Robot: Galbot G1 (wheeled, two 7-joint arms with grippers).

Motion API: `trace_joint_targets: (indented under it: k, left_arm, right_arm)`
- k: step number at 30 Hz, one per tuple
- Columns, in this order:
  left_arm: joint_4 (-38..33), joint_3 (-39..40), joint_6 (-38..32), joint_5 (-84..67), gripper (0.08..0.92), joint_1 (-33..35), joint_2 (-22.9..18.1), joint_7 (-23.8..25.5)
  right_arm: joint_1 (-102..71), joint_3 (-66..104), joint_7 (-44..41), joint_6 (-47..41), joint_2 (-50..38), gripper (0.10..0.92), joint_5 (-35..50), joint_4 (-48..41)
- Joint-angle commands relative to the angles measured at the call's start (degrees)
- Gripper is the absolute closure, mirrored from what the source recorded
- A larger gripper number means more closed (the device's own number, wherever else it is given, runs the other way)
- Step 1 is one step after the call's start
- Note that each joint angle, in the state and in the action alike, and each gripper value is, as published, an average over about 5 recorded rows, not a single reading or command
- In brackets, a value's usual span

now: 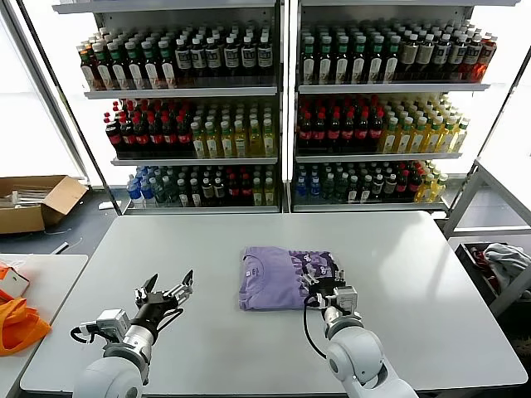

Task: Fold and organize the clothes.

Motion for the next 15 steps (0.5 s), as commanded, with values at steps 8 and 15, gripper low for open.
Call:
trace_joint_targets:
  k: [8, 15]
  left_arm:
    - [-0.89, -0.69, -0.13, 0.13, 0.177, 2.99, -0.97, 0.47]
    - [-1.46, -0.56, 0.08, 0.19, 0.177, 3.87, -0.95, 0.47]
  right_arm:
    - [4.45, -2.85, 4.43, -4.97, 5.74, 0.203, 2.14, -9.29]
    - [4.05, -2.21, 4.11, -4.30, 6.28, 0.202, 3.11, -10.74]
